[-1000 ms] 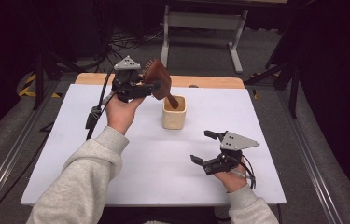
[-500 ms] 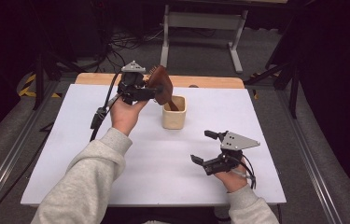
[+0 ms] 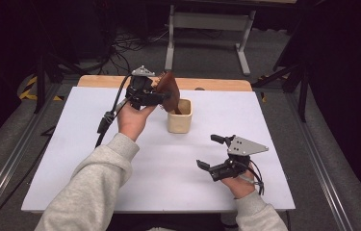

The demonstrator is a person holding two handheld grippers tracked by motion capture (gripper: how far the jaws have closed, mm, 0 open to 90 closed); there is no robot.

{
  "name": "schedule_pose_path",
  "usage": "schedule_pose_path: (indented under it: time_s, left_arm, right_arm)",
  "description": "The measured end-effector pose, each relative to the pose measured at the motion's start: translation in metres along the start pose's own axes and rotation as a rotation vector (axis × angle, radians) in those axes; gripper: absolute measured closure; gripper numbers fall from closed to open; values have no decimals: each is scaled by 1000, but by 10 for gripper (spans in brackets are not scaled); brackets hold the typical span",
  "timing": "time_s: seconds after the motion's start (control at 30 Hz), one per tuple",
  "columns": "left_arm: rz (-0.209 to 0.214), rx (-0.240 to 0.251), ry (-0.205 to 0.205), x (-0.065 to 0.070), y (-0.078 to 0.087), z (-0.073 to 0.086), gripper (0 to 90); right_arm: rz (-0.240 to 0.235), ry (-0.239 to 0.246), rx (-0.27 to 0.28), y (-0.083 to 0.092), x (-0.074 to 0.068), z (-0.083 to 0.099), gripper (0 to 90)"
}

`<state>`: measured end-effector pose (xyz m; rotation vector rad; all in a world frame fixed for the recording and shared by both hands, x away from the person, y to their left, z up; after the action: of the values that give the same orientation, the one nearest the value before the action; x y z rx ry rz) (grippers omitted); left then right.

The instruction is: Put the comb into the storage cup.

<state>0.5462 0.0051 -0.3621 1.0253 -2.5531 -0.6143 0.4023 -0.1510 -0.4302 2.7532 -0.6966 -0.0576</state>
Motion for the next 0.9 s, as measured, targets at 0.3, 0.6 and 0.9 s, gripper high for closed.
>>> schedule_pose_path:
  time_s: [0.3,0.6,0.9]
  left_arm:
    - [-7,-25,-3,-1,-6,6,551]
    - [-30,-33,-21,-2,-5,6,513]
    - [-57,-50,-5,-9,-2,9,419]
  right_arm:
    - [-2,0,1,0,0,0,23]
    - [-4,1,1,-1,-1,0,23]
    - [-9,3,0,-2,-2,0,23]
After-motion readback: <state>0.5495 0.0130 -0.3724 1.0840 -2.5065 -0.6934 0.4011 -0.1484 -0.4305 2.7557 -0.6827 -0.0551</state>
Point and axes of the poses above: each handheld gripper's, and its own axes: y roughly backward along the jaws, z roughly out of its underside, x roughly to its right, the point moved 10 cm from there along -y, roughly forward along the jaws, and after that the axes turned 4 degrees about -z, right-handed, at the moved point
